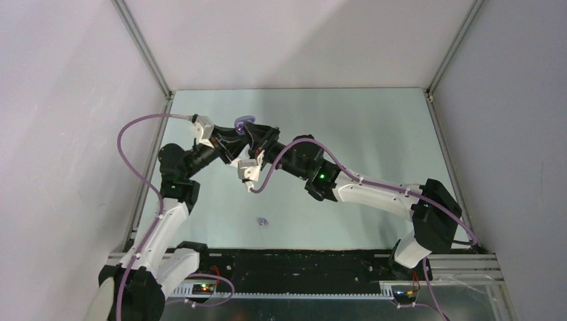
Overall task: Insert the wireless bluetooth earbuds into the charging case
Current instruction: Place the earbud in the charging case.
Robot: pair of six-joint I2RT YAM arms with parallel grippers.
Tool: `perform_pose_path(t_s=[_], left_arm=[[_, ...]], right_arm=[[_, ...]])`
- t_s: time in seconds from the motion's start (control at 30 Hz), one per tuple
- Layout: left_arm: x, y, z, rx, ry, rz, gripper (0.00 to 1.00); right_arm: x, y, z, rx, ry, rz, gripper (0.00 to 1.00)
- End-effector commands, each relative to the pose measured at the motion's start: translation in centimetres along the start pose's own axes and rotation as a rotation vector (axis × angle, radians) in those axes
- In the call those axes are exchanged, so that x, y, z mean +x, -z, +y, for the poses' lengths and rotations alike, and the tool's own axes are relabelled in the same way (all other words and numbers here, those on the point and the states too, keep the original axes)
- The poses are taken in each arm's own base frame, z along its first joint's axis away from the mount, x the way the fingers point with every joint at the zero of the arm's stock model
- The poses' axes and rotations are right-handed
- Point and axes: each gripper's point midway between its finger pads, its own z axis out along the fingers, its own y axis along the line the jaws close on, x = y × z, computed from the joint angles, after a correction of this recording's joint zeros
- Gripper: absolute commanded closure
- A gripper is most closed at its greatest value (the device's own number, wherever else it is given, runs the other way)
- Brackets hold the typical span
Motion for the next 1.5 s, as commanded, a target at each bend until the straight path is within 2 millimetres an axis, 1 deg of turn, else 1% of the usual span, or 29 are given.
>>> perform_pose_path(t_s=[0.0, 0.37, 0.43, 0.57, 0.63, 0.73, 0.77, 0.83, 0.87, 1.03, 1.07, 1.17, 1.27, 1.37, 1.4, 1.47], left_arm=[[-4.1, -0.2, -0.1, -0.025, -0.089, -0.108, 1.0], [-4.6, -0.1, -0.1, -0.034, -0.079, -0.127, 1.0], [-4.6, -0.2, -0.6, -0.006, -0.089, -0.125, 1.0], [-4.1, -0.1, -1.3, 0.039, -0.122, -0.105, 1.0], [-3.8, -0.1, -1.7, 0.066, -0.146, -0.093, 1.0], [-3.5, 0.0, -2.2, 0.095, -0.179, -0.08, 1.0], [-3.4, 0.0, -2.2, 0.099, -0.188, -0.077, 1.0], [-3.3, 0.1, -2.4, 0.106, -0.201, -0.072, 1.0], [-3.2, 0.1, -2.3, 0.104, -0.203, -0.071, 1.0], [-3.2, 0.1, -1.5, 0.053, -0.194, -0.076, 1.0], [-3.4, 0.1, -1.0, 0.032, -0.19, -0.084, 1.0], [-3.9, 0.0, -0.6, 0.007, -0.145, -0.104, 1.0], [-4.5, -0.1, -0.3, -0.002, -0.13, -0.12, 1.0], [-4.3, -0.1, -0.4, 0.007, -0.125, -0.116, 1.0], [-4.2, -0.1, -0.5, 0.009, -0.125, -0.113, 1.0], [-4.0, -0.1, -0.6, 0.013, -0.123, -0.109, 1.0]], right_arm=[[0.1, 0.0, 0.9, -0.042, 0.032, 0.017, 1.0], [0.9, 0.2, 2.1, -0.098, 0.082, 0.052, 1.0], [0.9, 0.3, 2.7, -0.124, 0.088, 0.049, 1.0], [0.5, 0.3, 2.9, -0.136, 0.087, 0.024, 1.0], [0.2, 0.2, 3.1, -0.142, 0.087, 0.006, 0.97], [-0.2, 0.2, 3.4, -0.16, 0.087, -0.018, 0.9], [-0.2, 0.2, 3.6, -0.172, 0.085, -0.026, 0.83], [-0.2, 0.4, 3.9, -0.189, 0.084, -0.033, 0.79], [-0.2, 0.4, 4.2, -0.203, 0.081, -0.038, 0.79], [0.1, 1.0, 4.5, -0.241, 0.077, -0.043, 0.78], [0.2, 1.1, 4.5, -0.245, 0.078, -0.042, 0.78], [0.4, 1.2, 4.6, -0.25, 0.08, -0.041, 0.78], [0.6, 1.1, 4.9, -0.26, 0.091, -0.044, 0.7], [0.5, 1.0, 5.1, -0.267, 0.104, -0.054, 0.68], [0.5, 1.0, 5.2, -0.269, 0.106, -0.054, 0.65], [0.5, 1.1, 5.3, -0.275, 0.106, -0.057, 0.63]])
